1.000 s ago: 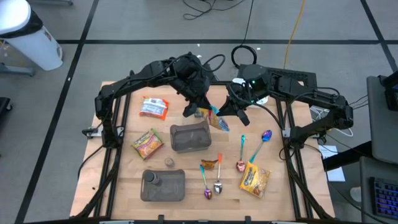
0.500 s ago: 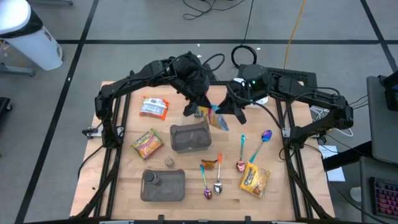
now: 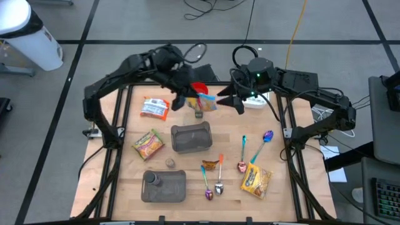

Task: Pick & Place Food Item
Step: Put the blue noodle pack into the top black bin

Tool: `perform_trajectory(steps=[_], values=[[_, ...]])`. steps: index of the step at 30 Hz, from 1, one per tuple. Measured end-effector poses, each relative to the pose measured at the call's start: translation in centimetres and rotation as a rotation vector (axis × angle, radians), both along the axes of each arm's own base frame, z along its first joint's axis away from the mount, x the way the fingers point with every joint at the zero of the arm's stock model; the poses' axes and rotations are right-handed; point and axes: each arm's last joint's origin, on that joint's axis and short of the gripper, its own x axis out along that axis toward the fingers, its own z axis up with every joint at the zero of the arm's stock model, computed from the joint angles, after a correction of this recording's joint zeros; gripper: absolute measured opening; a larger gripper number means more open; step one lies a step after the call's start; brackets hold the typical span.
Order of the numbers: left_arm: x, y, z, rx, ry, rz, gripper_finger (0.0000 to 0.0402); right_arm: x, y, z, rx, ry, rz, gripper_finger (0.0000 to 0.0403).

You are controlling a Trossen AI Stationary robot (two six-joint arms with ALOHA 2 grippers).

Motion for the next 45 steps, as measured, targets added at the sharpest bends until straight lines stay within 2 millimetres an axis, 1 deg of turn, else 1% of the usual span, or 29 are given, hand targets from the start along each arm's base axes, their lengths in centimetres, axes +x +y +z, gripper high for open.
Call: perform_trajectory(steps=[3, 7, 10, 15, 18, 20, 23, 27, 30, 33, 37, 39, 42, 45], values=[[-1.9, -0.3, 0.9, -0.022, 0.020, 0.063, 0.0001, -0.1, -0.4, 0.2, -0.022, -0.002, -0.076, 0.0214], [-3.9, -0.5, 1.9, -0.101, 0.019, 0.157, 0.0001, -0.2, -0.7, 0.2, -0.076, 0.000, -0.167, 0.0212], [-5.1, -0.8, 2.7, -0.137, 0.013, 0.266, 0.0001, -0.2, -0.9, 0.2, -0.148, 0.013, -0.233, 0.0211], [-7.4, -1.4, 4.1, -0.191, -0.044, 0.468, 0.0001, -0.4, -1.4, 0.2, -0.278, 0.056, -0.333, 0.0212], [-8.3, -1.9, 4.7, -0.208, -0.080, 0.628, 0.0000, -0.7, -1.7, 0.2, -0.352, 0.084, -0.361, 0.0210], [-8.7, -2.4, 4.9, -0.231, -0.104, 0.715, 0.0000, -1.0, -1.9, 0.1, -0.369, 0.102, -0.354, 0.0208], [-8.6, -3.6, 4.7, -0.269, -0.130, 0.838, 0.0000, -1.9, -2.5, -0.1, -0.374, 0.147, -0.368, 0.0206], [-7.3, -5.5, 3.7, -0.292, -0.151, 0.960, 0.0000, -3.8, -2.8, -0.9, -0.405, 0.159, -0.339, 0.0206], [-6.1, -7.2, 2.6, -0.311, -0.192, 1.057, 0.0000, -5.5, -2.8, -2.0, -0.389, 0.088, -0.305, 0.0206], [-5.0, -9.1, 1.3, -0.332, -0.249, 1.119, 0.0000, -7.3, -2.7, -3.4, -0.363, -0.008, -0.283, 0.0206], [-4.0, -11.2, -1.1, -0.384, -0.282, 1.187, 0.0000, -9.4, -2.2, -5.1, -0.299, -0.148, -0.318, 0.0206], [-3.5, -12.0, -2.4, -0.420, -0.292, 1.223, 0.0000, -10.3, -1.8, -5.9, -0.266, -0.193, -0.343, 0.0206], [-2.9, -12.9, -4.8, -0.450, -0.310, 1.275, 0.0000, -11.3, -1.0, -7.4, -0.258, -0.224, -0.349, 0.0205], [-2.5, -13.5, -6.8, -0.465, -0.315, 1.313, 0.0000, -12.2, -0.3, -8.9, -0.239, -0.224, -0.313, 0.0205]])
